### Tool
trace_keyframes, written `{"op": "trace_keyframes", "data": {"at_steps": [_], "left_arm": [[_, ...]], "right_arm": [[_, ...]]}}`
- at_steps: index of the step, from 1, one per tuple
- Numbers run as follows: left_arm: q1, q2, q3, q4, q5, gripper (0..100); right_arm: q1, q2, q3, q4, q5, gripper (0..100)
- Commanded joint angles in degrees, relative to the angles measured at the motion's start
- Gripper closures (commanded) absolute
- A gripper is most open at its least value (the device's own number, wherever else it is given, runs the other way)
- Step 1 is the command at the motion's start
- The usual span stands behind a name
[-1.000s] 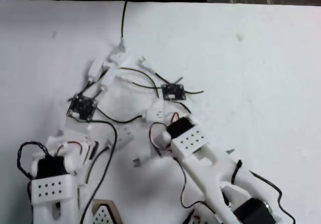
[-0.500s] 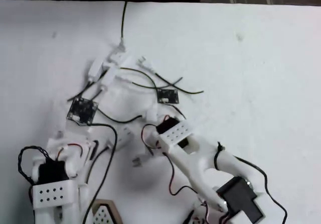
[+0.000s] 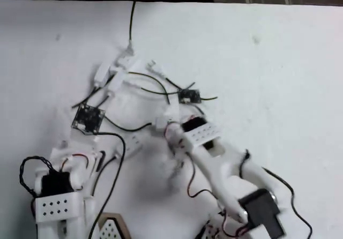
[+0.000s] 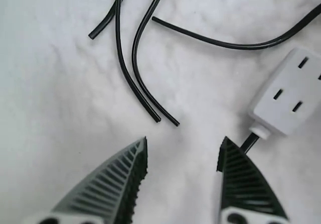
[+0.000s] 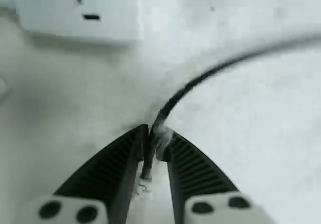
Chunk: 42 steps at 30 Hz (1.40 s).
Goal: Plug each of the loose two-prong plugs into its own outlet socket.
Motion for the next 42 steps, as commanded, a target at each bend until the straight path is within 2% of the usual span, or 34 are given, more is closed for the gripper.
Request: {"op": "trace_keyframes", "data": {"at_steps": [1,5,7,10,15,18,22,27,31,35,39,42], "left_arm": [[-0.6,-0.7,-0.2,0.2,0.3,77],[-0.6,-0.7,-0.1,0.2,0.3,77],[-0.6,-0.7,-0.1,0.2,0.3,77],[-0.6,-0.7,-0.1,0.2,0.3,77],[-0.6,-0.7,0.0,0.2,0.3,77],[-0.6,-0.7,0.0,0.2,0.3,77],[-0.6,-0.7,0.0,0.2,0.3,77],[-0.6,-0.7,0.0,0.2,0.3,77],[-0.6,-0.7,0.0,0.2,0.3,77],[-0.6,-0.7,0.0,0.2,0.3,77],[-0.6,-0.7,0.0,0.2,0.3,77],[-0.6,-0.7,0.0,0.2,0.3,77]], "right_arm": [[8.3,-7.3,-1.5,-0.2,18.5,98.1],[15.0,-10.5,-3.1,-2.2,40.7,98.1],[17.0,-10.0,-4.3,-2.9,47.5,98.1],[17.5,-7.1,-5.5,-4.3,52.3,98.1],[16.9,2.1,-9.4,-9.3,52.7,97.3],[16.8,6.5,-13.4,-8.0,52.6,89.2],[16.9,7.0,-18.1,-0.1,52.6,80.0],[17.5,4.3,-21.5,10.8,52.6,80.7],[19.6,3.1,-21.5,15.6,53.0,80.7],[21.6,5.5,-20.7,15.7,53.4,80.7],[21.7,10.9,-20.0,15.5,56.8,80.7],[21.8,14.3,-20.0,12.1,56.7,80.7]]}}
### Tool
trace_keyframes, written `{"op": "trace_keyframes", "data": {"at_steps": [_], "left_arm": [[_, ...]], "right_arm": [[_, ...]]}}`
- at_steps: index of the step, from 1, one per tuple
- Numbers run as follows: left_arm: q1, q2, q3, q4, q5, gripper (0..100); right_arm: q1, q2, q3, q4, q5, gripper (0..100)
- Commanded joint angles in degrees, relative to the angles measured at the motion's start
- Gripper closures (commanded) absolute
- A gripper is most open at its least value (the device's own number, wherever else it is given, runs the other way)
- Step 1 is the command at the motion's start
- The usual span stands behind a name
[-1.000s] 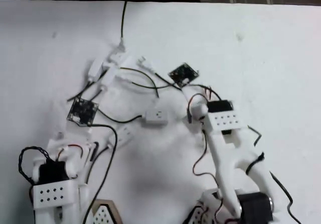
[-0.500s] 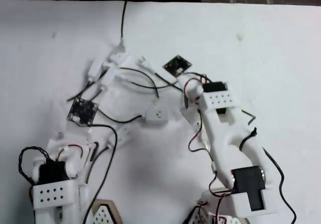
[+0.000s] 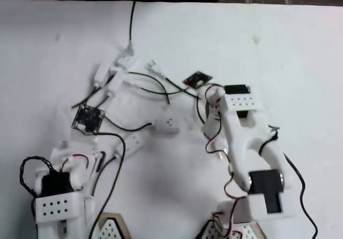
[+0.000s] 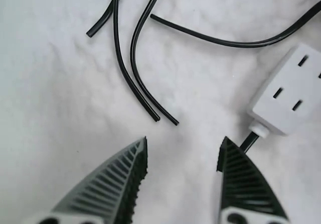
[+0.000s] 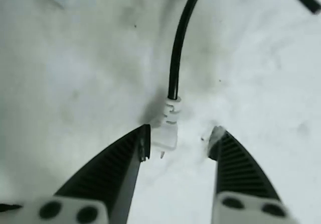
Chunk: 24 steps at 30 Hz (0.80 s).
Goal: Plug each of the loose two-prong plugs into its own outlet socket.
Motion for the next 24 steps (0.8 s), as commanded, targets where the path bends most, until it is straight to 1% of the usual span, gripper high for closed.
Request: {"op": "trace_keyframes", "data": {"at_steps": [1,4,9,13,15,18,19,21,23,24], "left_arm": [[-0.6,-0.7,-0.3,0.2,0.3,77],[-0.6,-0.7,-0.3,0.2,0.3,77],[-0.6,-0.7,-0.3,0.2,0.3,77],[-0.6,-0.7,-0.3,0.2,0.3,77],[-0.6,-0.7,-0.3,0.2,0.3,77],[-0.6,-0.7,-0.3,0.2,0.3,77],[-0.6,-0.7,-0.3,0.2,0.2,77],[-0.6,-0.7,-0.3,0.2,0.2,77],[-0.6,-0.7,-0.3,0.2,0.2,77],[-0.6,-0.7,-0.3,0.2,0.2,77]], "right_arm": [[1.1,2.6,-0.7,-3.4,0.7,80.7],[1.7,5.1,-0.7,-5.8,0.9,80.7],[3.1,6.5,-0.5,-5.8,1.0,80.8],[2.9,6.8,-0.4,-5.5,1.0,81.0],[1.9,6.8,-0.4,-4.8,1.0,84.4],[-0.5,6.2,-0.4,-4.2,1.0,97.4],[-1.1,6.1,-0.4,-4.2,0.7,99.0],[-2.2,5.1,-0.4,-4.1,0.6,96.4],[-3.5,3.2,-0.4,-4.1,0.6,98.5],[-4.2,1.9,-0.4,-4.1,0.6,98.1]]}}
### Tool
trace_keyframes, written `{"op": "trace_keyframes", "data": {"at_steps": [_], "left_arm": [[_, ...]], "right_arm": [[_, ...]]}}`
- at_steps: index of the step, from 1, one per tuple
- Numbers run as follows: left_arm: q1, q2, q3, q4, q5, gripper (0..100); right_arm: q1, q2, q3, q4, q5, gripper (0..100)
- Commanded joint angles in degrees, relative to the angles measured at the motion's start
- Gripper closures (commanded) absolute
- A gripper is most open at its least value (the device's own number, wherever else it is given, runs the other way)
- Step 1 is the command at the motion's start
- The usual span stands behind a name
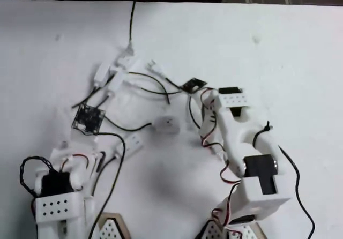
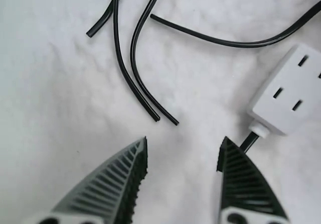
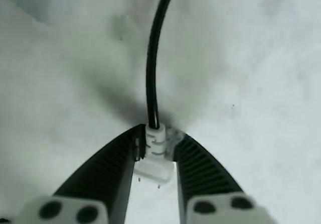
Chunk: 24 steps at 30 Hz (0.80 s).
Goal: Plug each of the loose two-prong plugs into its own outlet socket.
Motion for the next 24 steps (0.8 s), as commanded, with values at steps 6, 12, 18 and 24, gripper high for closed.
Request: {"op": "trace_keyframes", "data": {"at_steps": [6,12,18,24], "left_arm": [[-0.6,-0.7,-0.2,0.2,0.2,77],[-0.6,-0.7,-0.2,0.2,0.2,77],[-0.6,-0.7,-0.2,0.2,0.2,77],[-0.6,-0.7,-0.2,0.2,0.2,77]], "right_arm": [[-6.9,-15.4,-0.4,0.6,0.3,98.1],[-14.9,-19.3,-0.3,-2.4,0.2,98.1],[-19.9,-14.4,-0.3,-10.9,0.2,98.1],[-21.3,-6.7,-0.7,-10.8,-6.9,85.9]]}}
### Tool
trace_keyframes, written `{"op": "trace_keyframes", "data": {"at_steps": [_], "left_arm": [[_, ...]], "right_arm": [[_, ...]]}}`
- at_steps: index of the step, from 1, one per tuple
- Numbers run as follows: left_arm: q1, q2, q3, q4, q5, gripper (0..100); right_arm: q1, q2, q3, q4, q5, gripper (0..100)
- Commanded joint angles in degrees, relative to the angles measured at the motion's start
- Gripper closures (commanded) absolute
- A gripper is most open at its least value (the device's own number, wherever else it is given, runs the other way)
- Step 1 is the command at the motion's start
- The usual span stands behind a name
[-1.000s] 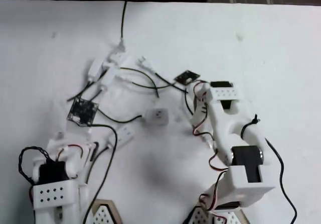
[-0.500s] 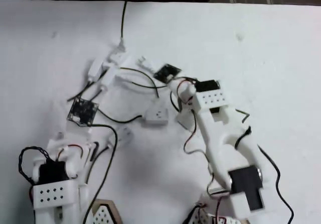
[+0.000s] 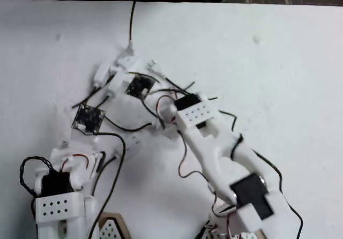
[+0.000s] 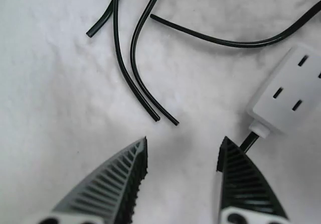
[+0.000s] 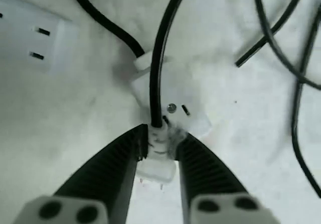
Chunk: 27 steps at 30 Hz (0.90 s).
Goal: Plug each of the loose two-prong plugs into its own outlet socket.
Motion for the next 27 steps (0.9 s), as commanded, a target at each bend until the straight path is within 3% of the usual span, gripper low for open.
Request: {"op": "trace_keyframes", "data": {"at_steps": [1,4,12,18,27], "left_arm": [[-0.6,-0.7,-0.3,0.2,0.2,77],[-0.6,-0.7,-0.3,0.2,0.2,77],[-0.6,-0.7,-0.3,0.2,0.2,77],[-0.6,-0.7,-0.3,0.2,0.2,77],[-0.6,-0.7,-0.3,0.2,0.2,77]], "right_arm": [[-0.7,0.0,-0.8,1.5,-3.9,82.7],[-0.8,-2.8,-0.8,6.5,-4.7,79.8],[1.4,-10.1,-0.5,10.9,-4.2,84.9],[2.0,-4.2,-0.5,10.9,-0.2,85.4],[2.0,6.9,-5.5,10.4,0.1,88.0]]}}
